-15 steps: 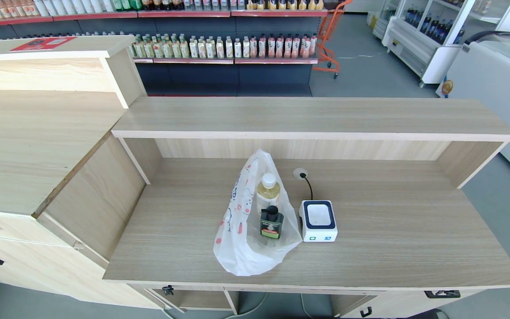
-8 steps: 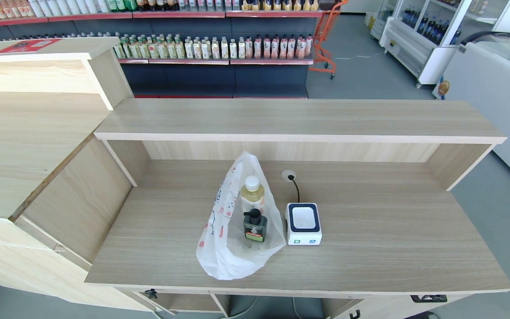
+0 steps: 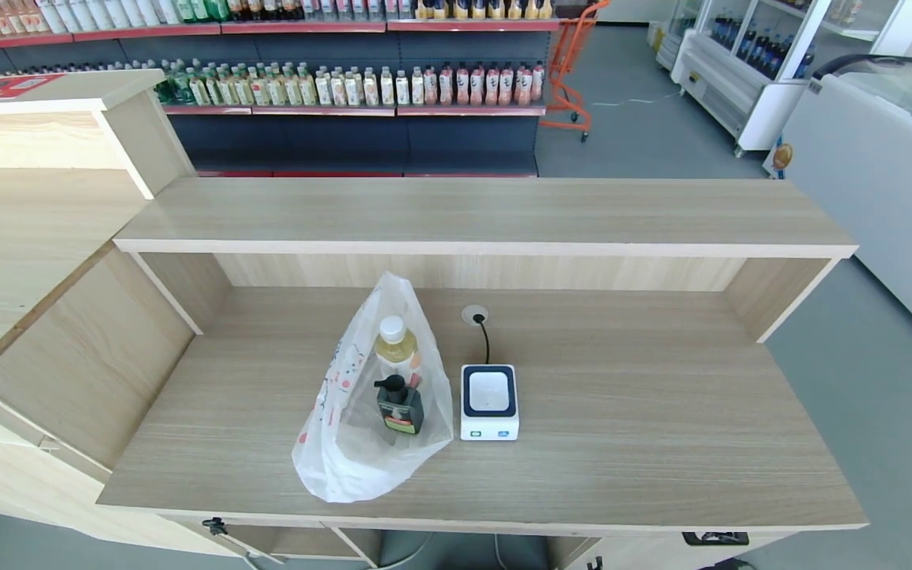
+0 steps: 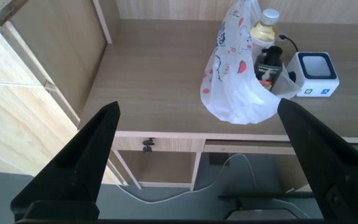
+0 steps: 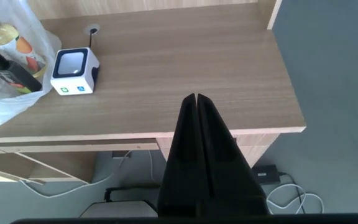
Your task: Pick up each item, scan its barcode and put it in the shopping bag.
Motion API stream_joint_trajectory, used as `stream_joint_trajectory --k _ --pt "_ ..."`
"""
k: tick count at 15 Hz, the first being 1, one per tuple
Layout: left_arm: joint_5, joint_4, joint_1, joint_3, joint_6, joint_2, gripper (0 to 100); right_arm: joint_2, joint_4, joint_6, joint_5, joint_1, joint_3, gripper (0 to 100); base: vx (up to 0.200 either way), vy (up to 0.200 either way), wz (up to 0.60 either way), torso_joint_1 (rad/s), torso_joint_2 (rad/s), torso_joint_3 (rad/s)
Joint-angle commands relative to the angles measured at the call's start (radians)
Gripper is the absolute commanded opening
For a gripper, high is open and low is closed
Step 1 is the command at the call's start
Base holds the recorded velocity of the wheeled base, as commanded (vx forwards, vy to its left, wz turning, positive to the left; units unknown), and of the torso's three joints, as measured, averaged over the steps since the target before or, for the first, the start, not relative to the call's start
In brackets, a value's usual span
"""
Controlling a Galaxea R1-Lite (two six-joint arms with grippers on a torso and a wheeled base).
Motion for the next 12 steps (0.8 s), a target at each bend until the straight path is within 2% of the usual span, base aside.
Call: stream_joint_trajectory --k 1,6,12 --pt "0.001 0.000 0.000 0.000 -0.002 0.003 100 0.004 0.000 -0.006 0.000 0.000 0.000 0 0.200 0.000 0.00 0.002 0.00 0.002" --pt "0.001 0.000 0.000 0.000 0.000 -0.001 100 0.004 0.000 0.006 0.000 0.000 0.000 0 0.200 0.000 0.00 0.006 0.00 0.000" --pt "0.001 0.000 0.000 0.000 -0.002 -0.001 100 0.004 0.000 0.001 0.000 0.000 0.000 0 0.000 0.000 0.00 0.000 0.00 0.000"
